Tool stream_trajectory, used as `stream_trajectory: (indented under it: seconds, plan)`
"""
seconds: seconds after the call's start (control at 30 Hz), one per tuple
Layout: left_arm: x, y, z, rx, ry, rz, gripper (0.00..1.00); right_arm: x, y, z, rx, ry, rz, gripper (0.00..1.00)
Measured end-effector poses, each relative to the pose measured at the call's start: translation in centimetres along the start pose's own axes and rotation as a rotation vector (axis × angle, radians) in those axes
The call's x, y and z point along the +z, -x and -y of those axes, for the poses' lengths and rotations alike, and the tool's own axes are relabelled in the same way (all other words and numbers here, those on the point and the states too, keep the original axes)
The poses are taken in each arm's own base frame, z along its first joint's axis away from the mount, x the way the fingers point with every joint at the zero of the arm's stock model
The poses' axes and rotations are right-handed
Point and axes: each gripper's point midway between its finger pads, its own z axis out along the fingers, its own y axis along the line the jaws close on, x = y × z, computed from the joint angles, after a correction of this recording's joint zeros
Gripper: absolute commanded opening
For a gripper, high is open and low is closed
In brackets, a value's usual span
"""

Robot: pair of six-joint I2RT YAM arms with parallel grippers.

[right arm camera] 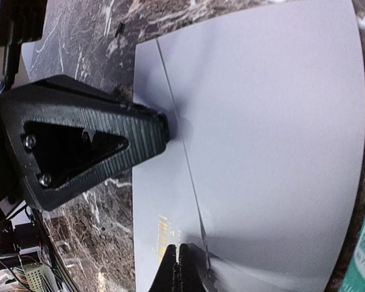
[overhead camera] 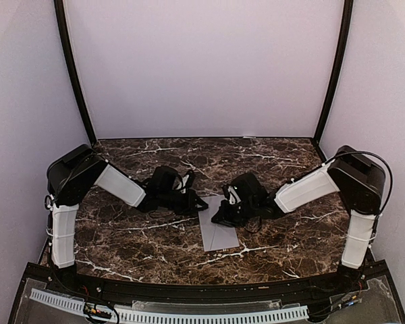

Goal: Place the letter into the envelope and seal it
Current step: Seal the envelope flap on the envelope.

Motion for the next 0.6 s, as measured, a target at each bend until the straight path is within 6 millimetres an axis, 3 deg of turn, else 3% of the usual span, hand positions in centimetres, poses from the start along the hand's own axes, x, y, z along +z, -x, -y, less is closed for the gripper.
stream_trajectory:
  seconds: [0.3,0.6]
  plan:
    - [0.0,-0.1,0.0,-0.001,-0.001,-0.004,0.07,-0.3,-2.8,-0.9,-0.017,-0.006,-0.059,0.00]
    - [0.0,-0.1,0.0,-0.001,-0.002,-0.004,0.07,-0.5,-3.9,-1.2,-0.024,-0.015,-0.088,0.00]
